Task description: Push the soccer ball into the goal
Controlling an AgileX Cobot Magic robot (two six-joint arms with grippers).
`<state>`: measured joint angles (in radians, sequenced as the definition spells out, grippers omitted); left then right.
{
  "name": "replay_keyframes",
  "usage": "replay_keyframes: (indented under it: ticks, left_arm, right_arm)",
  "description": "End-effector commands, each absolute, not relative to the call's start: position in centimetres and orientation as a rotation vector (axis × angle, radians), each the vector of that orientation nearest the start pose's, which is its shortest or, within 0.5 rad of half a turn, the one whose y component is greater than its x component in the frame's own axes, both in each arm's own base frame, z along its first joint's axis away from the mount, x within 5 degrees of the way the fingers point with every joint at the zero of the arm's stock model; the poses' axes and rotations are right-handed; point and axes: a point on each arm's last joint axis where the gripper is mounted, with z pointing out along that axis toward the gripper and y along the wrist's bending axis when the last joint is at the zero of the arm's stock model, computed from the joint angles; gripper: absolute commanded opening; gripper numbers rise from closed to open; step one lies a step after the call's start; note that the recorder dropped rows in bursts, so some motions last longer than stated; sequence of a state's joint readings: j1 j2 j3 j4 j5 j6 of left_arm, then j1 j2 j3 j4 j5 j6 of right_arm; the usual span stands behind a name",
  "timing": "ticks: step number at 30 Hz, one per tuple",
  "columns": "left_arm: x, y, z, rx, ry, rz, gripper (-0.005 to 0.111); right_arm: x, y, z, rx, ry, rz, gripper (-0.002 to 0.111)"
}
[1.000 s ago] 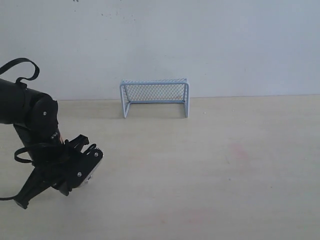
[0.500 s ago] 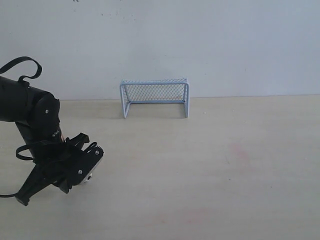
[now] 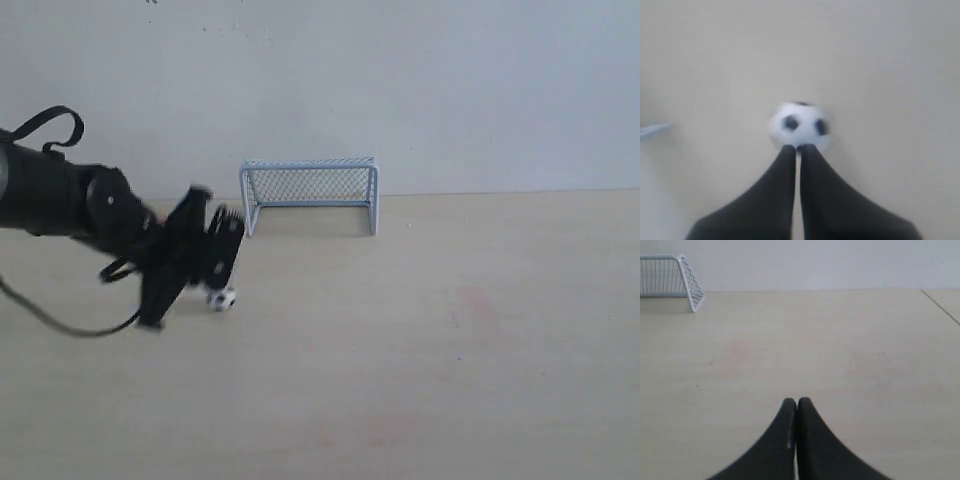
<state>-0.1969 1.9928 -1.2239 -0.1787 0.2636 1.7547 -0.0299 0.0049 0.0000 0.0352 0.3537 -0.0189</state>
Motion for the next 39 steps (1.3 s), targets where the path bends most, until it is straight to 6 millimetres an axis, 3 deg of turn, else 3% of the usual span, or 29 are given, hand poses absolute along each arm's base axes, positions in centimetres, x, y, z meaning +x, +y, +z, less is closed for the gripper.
replay_keyframes:
  ticks: [1,4,7,13,21,28,33,39]
  left_arm:
    - [44.5,-9.0,26.0,1.169,1.573,0.706,0.004]
    - [42.8,-8.6,30.4,1.185,1.497,0.7,0.004]
    - [40.2,-7.9,33.5,1.157,1.474,0.66,0.004]
    - [35.8,-7.1,36.0,1.139,1.436,0.661,0.004]
    - [30.1,-6.0,37.6,1.034,1.44,0.607,0.004]
    - [24.6,-5.0,37.0,0.906,1.495,0.48,0.004]
    - [20.4,-5.0,35.9,0.833,1.568,0.271,0.004]
    - [15.0,-6.3,35.3,0.722,1.712,-0.25,0.004]
  right_arm:
    - [5.4,0.0,18.2,0.027,1.824,-0.001,0.0]
    - [5.4,0.0,18.2,0.027,1.824,-0.001,0.0]
    - [5.4,0.0,18.2,0.027,1.824,-0.001,0.0]
    - [5.4,0.0,18.2,0.027,1.824,-0.001,0.0]
    - [5.4,0.0,18.2,0.027,1.824,-0.001,0.0]
    - [5.4,0.0,18.2,0.027,1.824,-0.001,0.0]
    - [5.4,0.0,18.2,0.027,1.824,-0.001,0.0]
    - [5.4,0.0,18.2,0.027,1.824,-0.001,0.0]
